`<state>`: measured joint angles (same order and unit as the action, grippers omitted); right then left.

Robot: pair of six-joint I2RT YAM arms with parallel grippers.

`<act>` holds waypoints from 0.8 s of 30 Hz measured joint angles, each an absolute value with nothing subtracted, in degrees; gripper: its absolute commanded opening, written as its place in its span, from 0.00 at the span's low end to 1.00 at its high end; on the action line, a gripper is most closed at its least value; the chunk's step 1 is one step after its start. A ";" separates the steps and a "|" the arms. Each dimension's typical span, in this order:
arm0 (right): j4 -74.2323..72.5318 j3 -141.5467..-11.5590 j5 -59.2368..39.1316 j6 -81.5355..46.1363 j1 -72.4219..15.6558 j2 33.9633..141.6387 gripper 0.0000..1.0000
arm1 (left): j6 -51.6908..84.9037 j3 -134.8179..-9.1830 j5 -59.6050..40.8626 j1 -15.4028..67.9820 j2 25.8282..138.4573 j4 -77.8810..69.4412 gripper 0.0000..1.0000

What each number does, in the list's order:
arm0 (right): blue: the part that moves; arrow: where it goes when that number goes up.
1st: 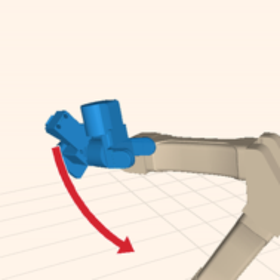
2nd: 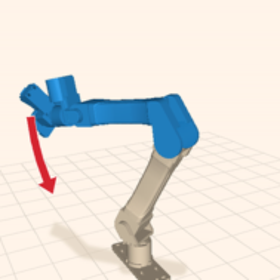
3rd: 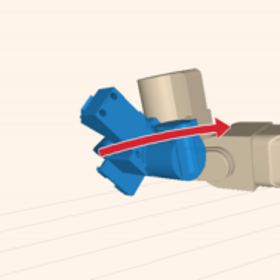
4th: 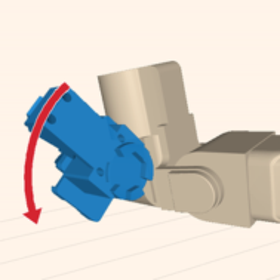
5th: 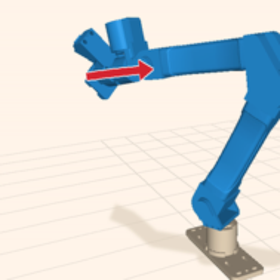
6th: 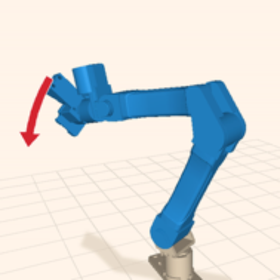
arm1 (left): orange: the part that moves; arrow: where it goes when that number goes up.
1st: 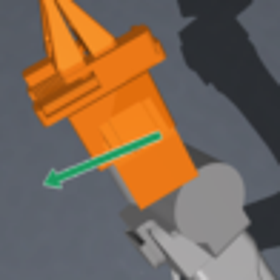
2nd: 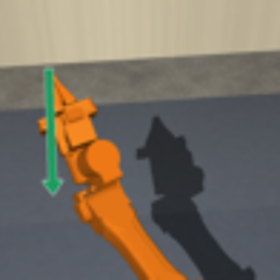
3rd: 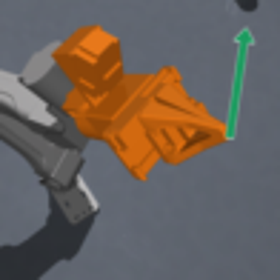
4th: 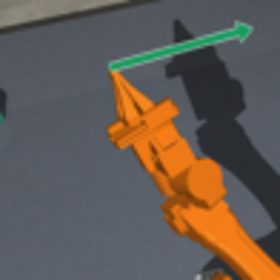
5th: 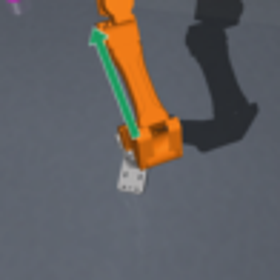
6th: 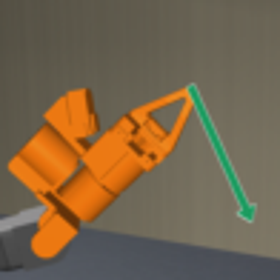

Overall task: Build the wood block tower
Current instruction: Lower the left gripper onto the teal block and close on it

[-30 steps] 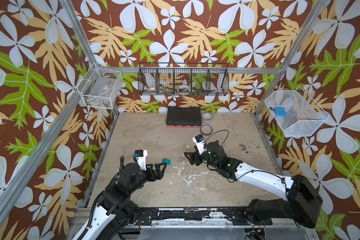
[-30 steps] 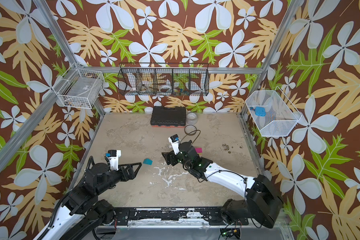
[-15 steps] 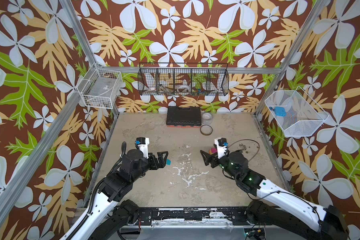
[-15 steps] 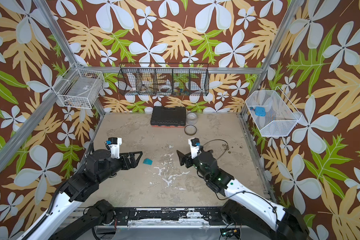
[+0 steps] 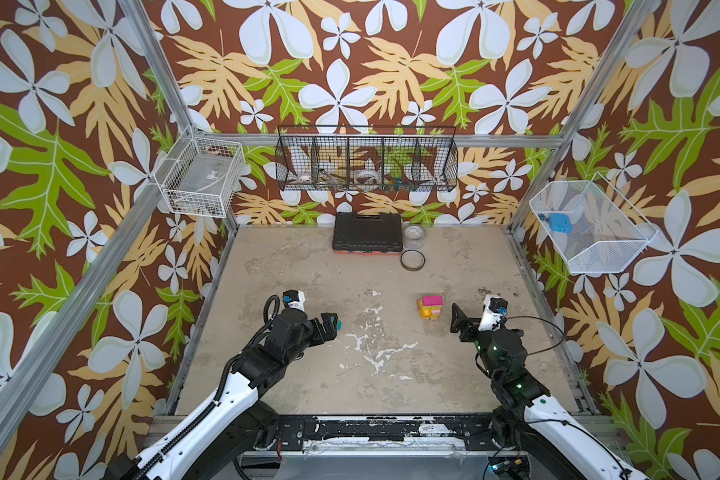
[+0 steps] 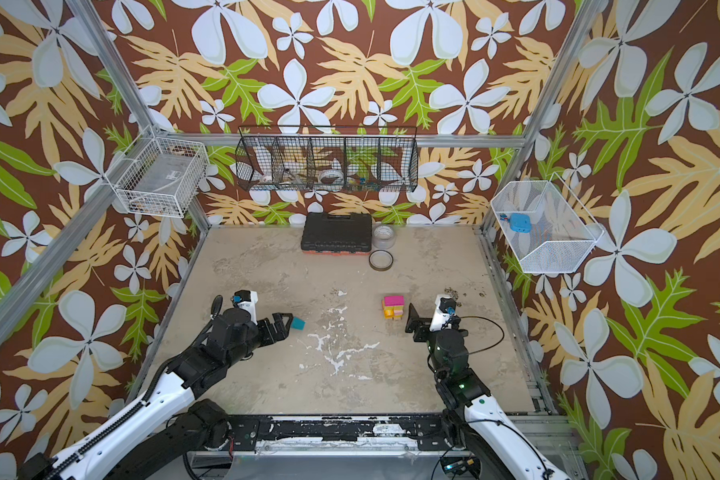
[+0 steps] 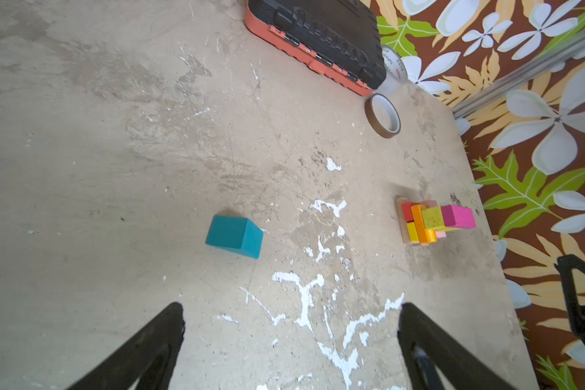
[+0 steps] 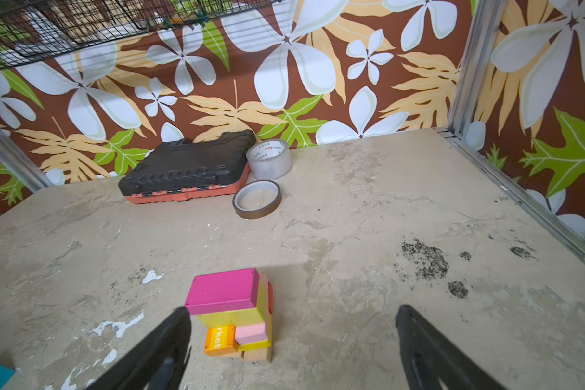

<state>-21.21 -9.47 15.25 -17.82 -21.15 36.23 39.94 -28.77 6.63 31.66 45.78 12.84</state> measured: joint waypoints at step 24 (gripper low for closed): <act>-24.14 -8.47 12.27 -19.49 -21.06 35.51 0.94 | 27.42 -41.15 10.85 33.87 86.96 -8.58 1.00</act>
